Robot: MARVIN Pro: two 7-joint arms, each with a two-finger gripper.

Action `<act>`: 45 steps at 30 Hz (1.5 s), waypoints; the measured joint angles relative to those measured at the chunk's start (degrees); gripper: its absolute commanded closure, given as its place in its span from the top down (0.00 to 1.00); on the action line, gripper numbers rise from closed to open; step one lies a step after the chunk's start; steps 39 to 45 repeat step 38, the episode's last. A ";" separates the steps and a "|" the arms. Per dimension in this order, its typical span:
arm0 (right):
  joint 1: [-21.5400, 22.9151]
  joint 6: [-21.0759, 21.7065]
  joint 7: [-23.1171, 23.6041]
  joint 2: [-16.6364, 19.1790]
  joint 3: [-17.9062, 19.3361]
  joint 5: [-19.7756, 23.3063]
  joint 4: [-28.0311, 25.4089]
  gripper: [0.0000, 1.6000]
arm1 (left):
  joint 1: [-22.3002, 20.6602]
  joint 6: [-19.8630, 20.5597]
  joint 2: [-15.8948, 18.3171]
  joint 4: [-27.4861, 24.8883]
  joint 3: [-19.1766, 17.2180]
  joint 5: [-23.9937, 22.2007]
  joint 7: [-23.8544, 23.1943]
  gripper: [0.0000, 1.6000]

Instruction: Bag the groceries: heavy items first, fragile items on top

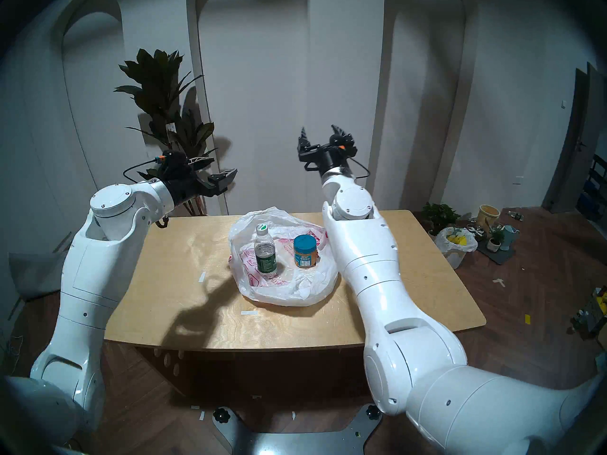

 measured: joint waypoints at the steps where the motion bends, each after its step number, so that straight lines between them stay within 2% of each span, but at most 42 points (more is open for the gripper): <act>1: -0.65 -0.13 -0.13 0.63 0.47 -0.20 -0.83 1.00 | 0.00 0.01 0.13 0.22 -0.05 0.28 0.20 1.00; 7: -5.23 -0.88 -0.43 2.96 2.22 -0.86 -5.33 1.00 | -0.07 0.40 1.51 3.37 -0.72 3.26 2.85 1.00; 17: -13.67 -2.25 0.60 4.15 3.10 -0.74 -12.81 1.00 | 0.65 1.96 2.39 7.59 -2.30 6.24 8.12 1.00; 30: -23.62 -2.19 1.17 4.14 5.69 2.50 -20.65 1.00 | 2.40 0.54 -0.84 2.21 -1.77 5.20 9.93 1.00; 38: -30.07 -2.23 1.88 3.68 6.07 3.64 -23.96 1.00 | 6.81 -0.31 -2.38 -1.13 0.90 4.68 10.51 1.00; 45: -30.07 -2.23 1.88 3.68 6.07 3.64 -23.96 1.00 | 6.81 -0.31 -2.38 -1.13 0.90 4.68 10.51 1.00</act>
